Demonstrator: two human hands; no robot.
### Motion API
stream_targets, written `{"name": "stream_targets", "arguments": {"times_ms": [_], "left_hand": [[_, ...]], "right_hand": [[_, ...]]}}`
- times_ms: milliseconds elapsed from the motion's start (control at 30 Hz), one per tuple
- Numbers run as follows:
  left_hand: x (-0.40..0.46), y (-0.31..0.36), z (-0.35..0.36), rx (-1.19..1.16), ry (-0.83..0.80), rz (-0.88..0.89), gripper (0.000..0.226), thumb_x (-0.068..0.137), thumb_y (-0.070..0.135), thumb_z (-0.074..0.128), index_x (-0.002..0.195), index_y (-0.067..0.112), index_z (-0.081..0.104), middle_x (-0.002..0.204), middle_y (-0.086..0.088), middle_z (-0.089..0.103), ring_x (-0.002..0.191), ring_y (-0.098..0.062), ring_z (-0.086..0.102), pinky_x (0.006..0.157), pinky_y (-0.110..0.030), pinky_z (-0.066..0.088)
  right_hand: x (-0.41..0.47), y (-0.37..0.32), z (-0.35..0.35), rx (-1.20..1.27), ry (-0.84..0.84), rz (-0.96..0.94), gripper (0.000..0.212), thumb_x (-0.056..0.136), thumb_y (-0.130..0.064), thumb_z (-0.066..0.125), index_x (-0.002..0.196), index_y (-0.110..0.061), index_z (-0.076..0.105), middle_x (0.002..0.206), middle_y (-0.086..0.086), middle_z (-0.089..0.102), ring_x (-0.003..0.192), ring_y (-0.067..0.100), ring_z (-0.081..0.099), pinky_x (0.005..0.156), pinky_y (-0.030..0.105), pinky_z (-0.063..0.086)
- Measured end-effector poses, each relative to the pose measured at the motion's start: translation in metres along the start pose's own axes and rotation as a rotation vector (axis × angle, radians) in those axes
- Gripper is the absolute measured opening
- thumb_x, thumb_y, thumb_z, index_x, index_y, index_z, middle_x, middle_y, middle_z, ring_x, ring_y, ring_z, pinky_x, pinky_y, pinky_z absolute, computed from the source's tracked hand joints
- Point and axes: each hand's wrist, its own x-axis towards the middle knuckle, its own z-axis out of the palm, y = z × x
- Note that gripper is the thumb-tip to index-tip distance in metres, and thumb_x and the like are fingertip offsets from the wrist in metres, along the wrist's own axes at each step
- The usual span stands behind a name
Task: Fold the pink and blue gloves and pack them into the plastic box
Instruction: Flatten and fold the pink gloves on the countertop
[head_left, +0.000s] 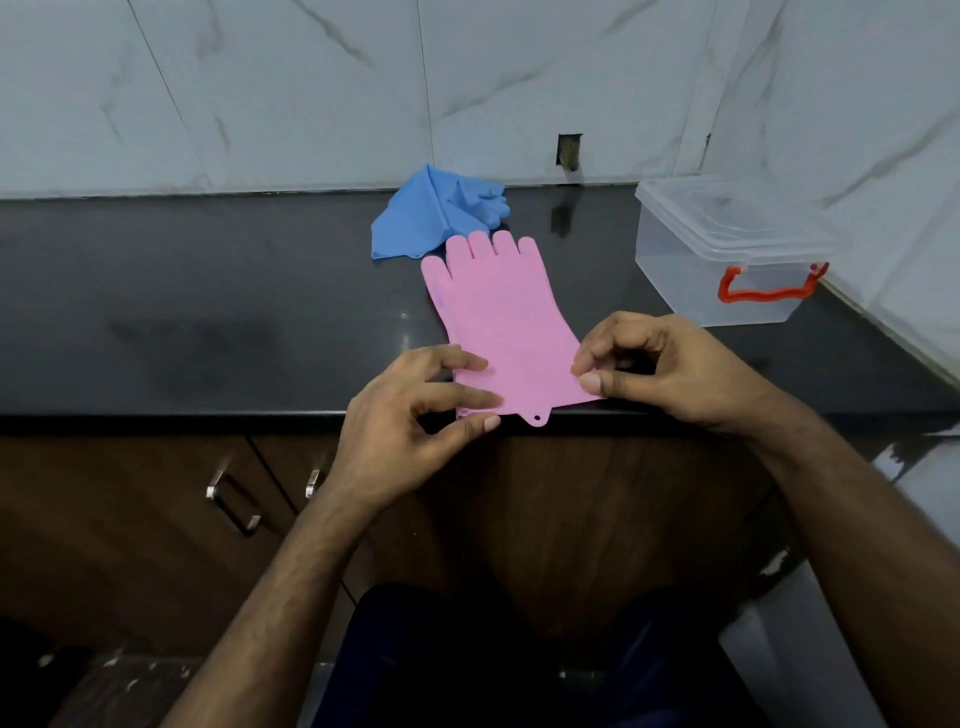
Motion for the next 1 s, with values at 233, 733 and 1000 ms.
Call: {"name": "stream_targets", "arguments": {"times_ms": [233,733,1000], "left_hand": [[-0.001,-0.007,-0.003,-0.062,-0.049,0.06,0.026,0.082,0.047,0.079,0.106,0.036,0.081,0.122,0.02,0.07,0.129,-0.005,0.058,0.092,-0.043,0.059],[0.009,0.013,0.025,-0.318,0.237,-0.168,0.012,0.099,0.027,0.064,0.101,0.022,0.074,0.094,0.012,0.077,0.089,-0.013,0.073,0.096,-0.047,0.055],[0.022,0.032,0.021,-0.426,0.392,-0.021,0.015,0.106,0.03,0.053,0.106,0.02,0.064,0.1,0.013,0.071,0.088,-0.007,0.067,0.075,-0.022,0.05]], "right_hand": [[-0.002,-0.001,0.003,-0.028,0.028,0.037,0.018,0.088,-0.005,0.075,0.095,-0.02,0.079,0.096,0.0,0.072,0.078,0.009,0.061,0.076,0.019,0.048],[-0.004,-0.014,0.005,-0.137,0.042,0.062,0.044,0.082,0.004,0.052,0.099,-0.028,0.077,0.11,-0.01,0.068,0.104,0.014,0.064,0.095,0.039,0.052],[-0.002,-0.005,0.004,-0.288,-0.135,-0.014,0.058,0.088,-0.016,0.072,0.141,-0.031,0.054,0.135,-0.011,0.051,0.13,0.011,0.044,0.112,0.036,0.038]]}}
